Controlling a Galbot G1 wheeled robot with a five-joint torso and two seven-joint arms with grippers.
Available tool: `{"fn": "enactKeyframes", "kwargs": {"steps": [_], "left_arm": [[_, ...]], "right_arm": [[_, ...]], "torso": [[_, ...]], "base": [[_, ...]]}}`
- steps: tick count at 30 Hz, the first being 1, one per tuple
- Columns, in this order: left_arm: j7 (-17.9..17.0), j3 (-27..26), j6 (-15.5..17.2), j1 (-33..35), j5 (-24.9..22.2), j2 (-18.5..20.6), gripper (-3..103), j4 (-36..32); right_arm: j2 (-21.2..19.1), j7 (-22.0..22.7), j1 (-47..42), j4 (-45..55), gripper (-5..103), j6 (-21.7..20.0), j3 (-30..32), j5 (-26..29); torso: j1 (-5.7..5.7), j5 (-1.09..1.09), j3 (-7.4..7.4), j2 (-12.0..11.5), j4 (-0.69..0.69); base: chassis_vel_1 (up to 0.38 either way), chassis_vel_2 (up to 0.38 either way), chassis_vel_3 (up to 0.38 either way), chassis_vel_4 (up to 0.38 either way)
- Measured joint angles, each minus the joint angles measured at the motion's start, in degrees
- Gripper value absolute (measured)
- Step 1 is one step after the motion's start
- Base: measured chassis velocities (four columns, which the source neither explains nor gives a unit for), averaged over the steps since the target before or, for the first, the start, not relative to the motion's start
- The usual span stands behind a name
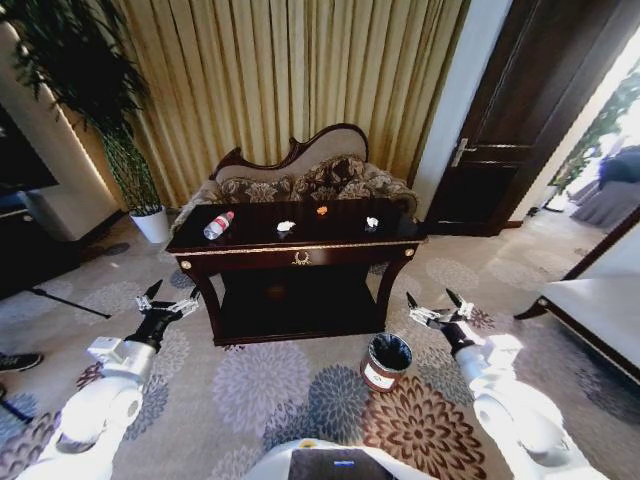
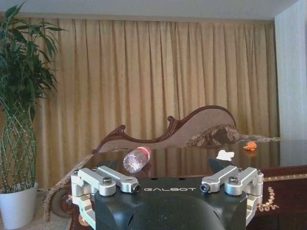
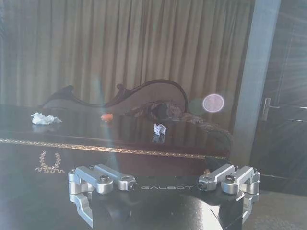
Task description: Move to the front of the table and place the trash on the table into the trash bin.
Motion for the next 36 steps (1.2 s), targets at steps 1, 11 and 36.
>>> {"fn": "enactKeyframes", "kwargs": {"steps": [1,11,36], "left_arm": [[0.0,0.2,0.0,0.1,0.0,-0.1,100,0.0],[0.0,0.3,0.0,0.3,0.3,-0.5,100,0.0],[-2.7,-3.7,6.0,1.8,3.1,-7.2,100,-5.7]], "right_arm": [[0.0,0.0,0.0,-0.1,100,0.0,0.0,0.0],[-0.1,0.0,0.2,-0.2,100,0.0,-0.3,-0.1],[-13.0,0.0,24.3,-7.6,100,-10.4,-6.3,17.8]], "torso": [[0.0,0.0,0.0,0.0,0.0],[0.0,0.0,0.01,0.0,0.0],[-0.03,0.0,0.0,0.0,-0.02]], "base": [[-0.169,0.187,0.136,-0.206],[-0.217,0.217,0.215,-0.219],[-0.09,0.084,0.085,-0.086]]}}
